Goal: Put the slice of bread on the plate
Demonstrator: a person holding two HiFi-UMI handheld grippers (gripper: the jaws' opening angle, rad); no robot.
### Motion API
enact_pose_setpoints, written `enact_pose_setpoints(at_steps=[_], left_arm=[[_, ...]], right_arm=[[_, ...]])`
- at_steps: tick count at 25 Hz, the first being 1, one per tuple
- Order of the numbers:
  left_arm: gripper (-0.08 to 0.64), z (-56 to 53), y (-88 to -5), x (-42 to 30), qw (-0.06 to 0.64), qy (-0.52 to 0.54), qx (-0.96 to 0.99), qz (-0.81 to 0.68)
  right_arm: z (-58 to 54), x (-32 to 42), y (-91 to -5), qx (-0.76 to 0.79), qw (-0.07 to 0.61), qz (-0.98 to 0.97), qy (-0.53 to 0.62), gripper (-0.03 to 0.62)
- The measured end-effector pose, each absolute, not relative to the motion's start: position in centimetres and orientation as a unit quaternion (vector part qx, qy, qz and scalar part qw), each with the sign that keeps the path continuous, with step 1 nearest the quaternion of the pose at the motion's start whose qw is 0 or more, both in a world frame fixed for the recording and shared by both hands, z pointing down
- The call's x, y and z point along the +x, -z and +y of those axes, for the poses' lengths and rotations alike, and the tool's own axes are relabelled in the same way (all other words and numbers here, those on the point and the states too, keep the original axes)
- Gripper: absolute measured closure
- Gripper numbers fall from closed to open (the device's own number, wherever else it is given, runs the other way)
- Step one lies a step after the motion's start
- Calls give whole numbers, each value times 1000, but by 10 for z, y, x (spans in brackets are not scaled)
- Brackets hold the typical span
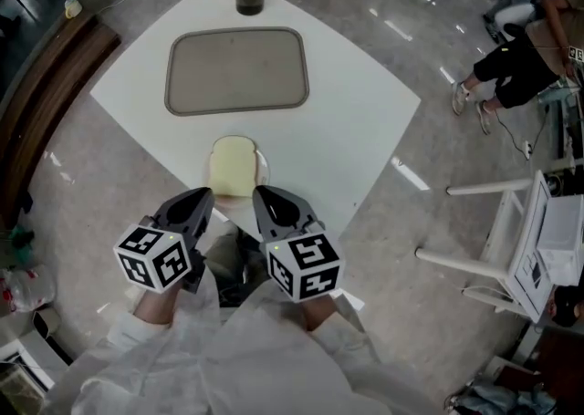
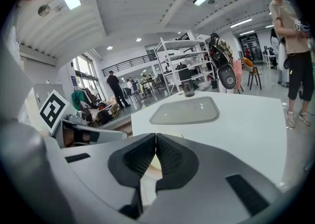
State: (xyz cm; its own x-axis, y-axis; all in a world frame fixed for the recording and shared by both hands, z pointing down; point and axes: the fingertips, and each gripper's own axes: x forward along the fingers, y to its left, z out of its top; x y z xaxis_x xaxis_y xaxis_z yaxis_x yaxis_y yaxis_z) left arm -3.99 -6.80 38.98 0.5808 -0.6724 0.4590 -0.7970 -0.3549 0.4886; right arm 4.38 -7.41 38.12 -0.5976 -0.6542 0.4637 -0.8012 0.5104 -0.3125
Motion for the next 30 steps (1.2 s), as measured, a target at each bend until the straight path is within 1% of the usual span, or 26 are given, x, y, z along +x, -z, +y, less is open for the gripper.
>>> enact_pose_setpoints(at_steps=[5, 12, 16, 21, 26, 30], left_arm=[[551, -64, -401, -39, 365, -107, 817, -432], [551, -59, -430, -39, 411, -127, 799, -421], [551, -51, -449, -46, 448, -125, 779, -421], [551, -44, -471, -40, 496, -125, 760, -402], [549, -48, -482, -43, 508, -128, 745, -413], [546, -49, -492, -41, 515, -144, 738, -412]], right_arm=[[-70, 44, -389, 436, 151, -845, -272, 579], [-56, 46, -426, 433, 170, -821, -330, 578], [-49, 41, -444, 430, 175, -808, -362, 577], [-43, 38, -459, 424, 157, -791, -412, 577], [-40, 37, -474, 420, 153, -776, -445, 577], [-44, 49, -479, 451, 146, -757, -450, 576]])
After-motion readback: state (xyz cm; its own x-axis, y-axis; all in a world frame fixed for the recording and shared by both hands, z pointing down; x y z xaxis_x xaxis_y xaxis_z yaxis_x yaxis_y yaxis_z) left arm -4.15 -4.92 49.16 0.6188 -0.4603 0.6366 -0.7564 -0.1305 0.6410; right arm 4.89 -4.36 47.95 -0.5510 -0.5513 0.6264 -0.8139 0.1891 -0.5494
